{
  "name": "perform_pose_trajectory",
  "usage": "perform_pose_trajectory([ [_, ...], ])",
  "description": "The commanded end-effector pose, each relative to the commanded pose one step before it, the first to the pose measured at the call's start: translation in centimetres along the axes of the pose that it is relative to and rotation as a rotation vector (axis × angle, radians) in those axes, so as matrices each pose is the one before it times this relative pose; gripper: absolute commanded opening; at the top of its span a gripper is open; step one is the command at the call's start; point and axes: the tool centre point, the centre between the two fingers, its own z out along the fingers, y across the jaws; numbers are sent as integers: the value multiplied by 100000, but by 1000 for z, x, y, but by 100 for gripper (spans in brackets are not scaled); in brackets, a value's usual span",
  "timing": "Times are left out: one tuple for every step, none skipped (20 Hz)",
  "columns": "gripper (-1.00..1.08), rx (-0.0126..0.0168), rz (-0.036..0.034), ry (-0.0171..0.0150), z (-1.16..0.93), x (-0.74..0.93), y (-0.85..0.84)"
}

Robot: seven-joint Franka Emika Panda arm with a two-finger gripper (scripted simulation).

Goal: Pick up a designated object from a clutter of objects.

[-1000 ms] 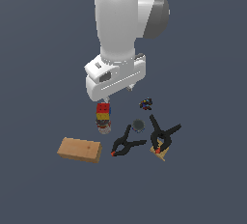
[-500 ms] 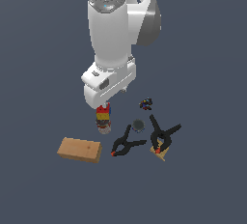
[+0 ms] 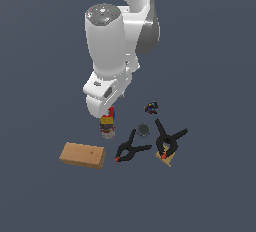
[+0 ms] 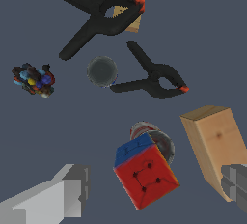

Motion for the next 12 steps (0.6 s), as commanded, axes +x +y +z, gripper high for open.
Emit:
perform_pose_trajectory([
  [100,65,-5591,41,506,-428,109],
  [100,30,-2176,14,199,-172,30],
  [100,29,-2175,14,199,-173,25],
  [100,29,-2175,14,199,-174,20],
  [100,28,-2174,14,198,-175,15],
  [100,27,-2174,14,198,-176,10],
  [100,27,-2174,14,197,-176,5],
  [100,26,-2174,14,197,-176,-1],
  [100,26,-2173,14,197,-177,-6],
  [100,25,-2173,14,196,-177,-11],
  [100,24,-2173,14,196,-177,-16],
  [100,24,-2168,14,195,-176,-21],
])
